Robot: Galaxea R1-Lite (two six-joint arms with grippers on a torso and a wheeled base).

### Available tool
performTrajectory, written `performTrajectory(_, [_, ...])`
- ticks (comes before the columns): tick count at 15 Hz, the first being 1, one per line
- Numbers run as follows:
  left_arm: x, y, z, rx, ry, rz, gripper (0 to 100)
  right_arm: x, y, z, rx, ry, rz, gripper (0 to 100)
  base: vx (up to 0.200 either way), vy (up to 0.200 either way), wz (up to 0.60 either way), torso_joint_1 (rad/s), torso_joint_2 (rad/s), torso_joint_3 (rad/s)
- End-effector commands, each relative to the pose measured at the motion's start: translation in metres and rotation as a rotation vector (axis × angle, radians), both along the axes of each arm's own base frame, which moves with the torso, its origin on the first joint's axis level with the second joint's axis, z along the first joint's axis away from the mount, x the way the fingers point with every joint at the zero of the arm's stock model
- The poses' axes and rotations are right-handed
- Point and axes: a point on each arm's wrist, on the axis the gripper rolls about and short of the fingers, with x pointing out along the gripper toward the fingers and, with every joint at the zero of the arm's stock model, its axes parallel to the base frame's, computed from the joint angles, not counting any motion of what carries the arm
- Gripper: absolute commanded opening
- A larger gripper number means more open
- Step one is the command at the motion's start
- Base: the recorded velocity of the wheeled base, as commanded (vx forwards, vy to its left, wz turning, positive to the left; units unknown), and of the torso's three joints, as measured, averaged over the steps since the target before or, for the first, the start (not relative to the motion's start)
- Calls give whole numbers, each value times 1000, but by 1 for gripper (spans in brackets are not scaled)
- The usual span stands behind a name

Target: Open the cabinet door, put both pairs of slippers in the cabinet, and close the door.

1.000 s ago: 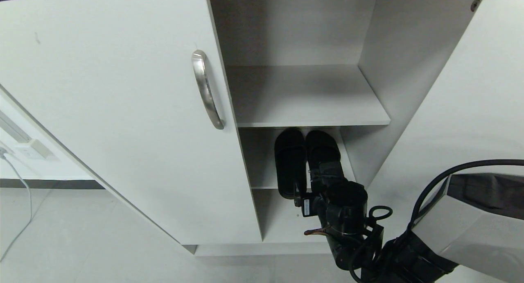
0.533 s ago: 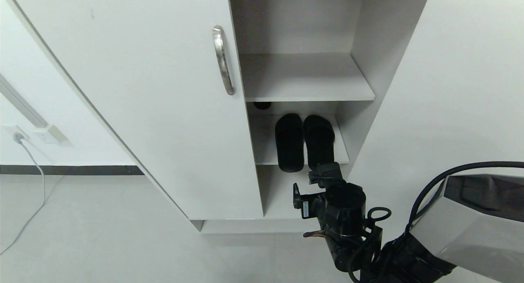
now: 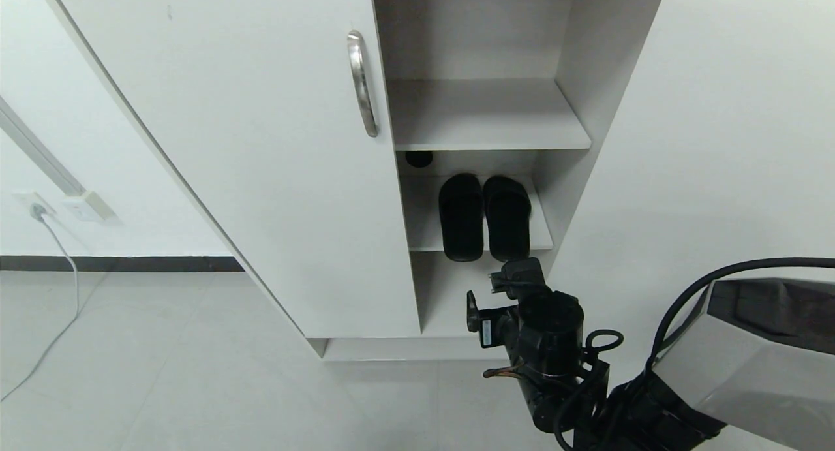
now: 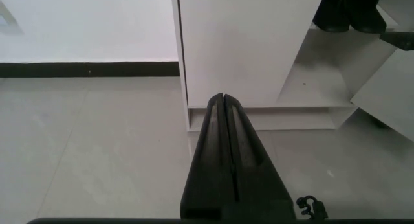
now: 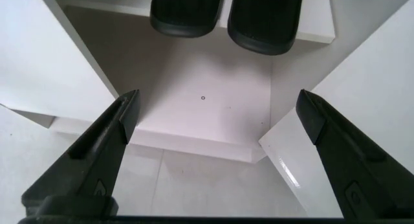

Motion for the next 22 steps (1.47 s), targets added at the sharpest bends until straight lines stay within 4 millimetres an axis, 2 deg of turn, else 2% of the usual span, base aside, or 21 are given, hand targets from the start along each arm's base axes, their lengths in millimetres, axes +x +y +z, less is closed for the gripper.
performTrajectory(1, [0, 0, 0, 0, 1, 0, 0, 0, 0, -1, -3, 1, 1, 100, 0, 0, 0, 0, 0, 0])
performTrajectory(6, [0, 0, 0, 0, 1, -3, 0, -1, 0, -1, -2, 0, 2, 100, 0, 0, 0, 0, 1, 21])
performTrajectory(18, [0, 0, 0, 3, 1, -8, 0, -1, -1, -2, -9, 2, 2, 100, 0, 0, 0, 4, 3, 195])
performTrajectory(22, [0, 0, 0, 0, 1, -6, 0, -2, -3, -4, -18, 10, 5, 100, 0, 0, 0, 1, 2, 27])
